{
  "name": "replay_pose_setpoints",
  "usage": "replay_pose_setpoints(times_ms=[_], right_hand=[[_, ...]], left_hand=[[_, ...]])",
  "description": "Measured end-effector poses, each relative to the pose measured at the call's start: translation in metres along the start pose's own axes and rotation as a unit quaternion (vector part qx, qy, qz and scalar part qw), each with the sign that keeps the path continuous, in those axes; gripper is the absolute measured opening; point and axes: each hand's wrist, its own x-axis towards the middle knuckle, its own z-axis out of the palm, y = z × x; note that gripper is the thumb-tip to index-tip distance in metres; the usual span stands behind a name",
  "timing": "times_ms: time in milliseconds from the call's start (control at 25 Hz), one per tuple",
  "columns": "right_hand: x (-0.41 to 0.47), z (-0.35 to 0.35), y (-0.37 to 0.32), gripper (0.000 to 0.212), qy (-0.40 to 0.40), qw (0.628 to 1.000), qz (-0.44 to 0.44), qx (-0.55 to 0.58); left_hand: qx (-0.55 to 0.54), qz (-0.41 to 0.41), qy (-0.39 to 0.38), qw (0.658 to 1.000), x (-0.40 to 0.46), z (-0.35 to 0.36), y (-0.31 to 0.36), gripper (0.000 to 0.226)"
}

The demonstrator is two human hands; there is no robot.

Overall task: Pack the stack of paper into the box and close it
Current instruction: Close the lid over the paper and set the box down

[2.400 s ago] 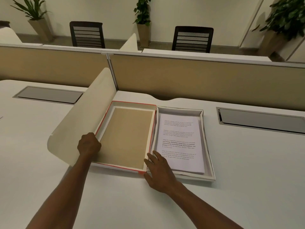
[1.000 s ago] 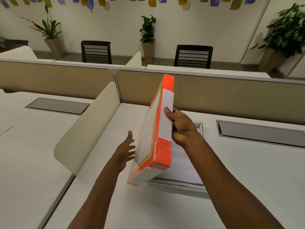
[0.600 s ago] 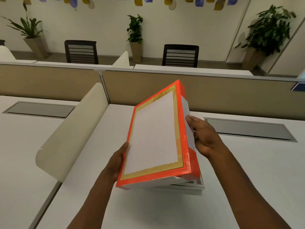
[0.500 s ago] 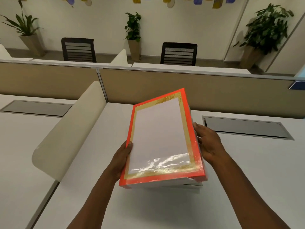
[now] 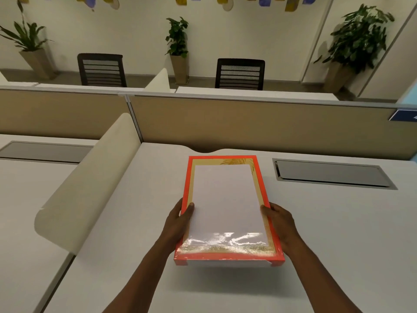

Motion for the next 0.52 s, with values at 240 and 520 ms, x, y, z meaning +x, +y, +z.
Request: replay_pose_setpoints(times_ms=[240,520], right_hand=[[0.009,0.007,0.019,0.037,0.034,0.991,-0.055,-0.115],[0.025,0.011,0.02,0.041,0.018,0.991,-0.046,-0.128]], left_hand=[[0.036,0.008,-0.005,0.999,0.015,0.01,-0.005,0.05],[0.044,0.02,0.0,0.999,0.031,0.015,-0.013,0.047]])
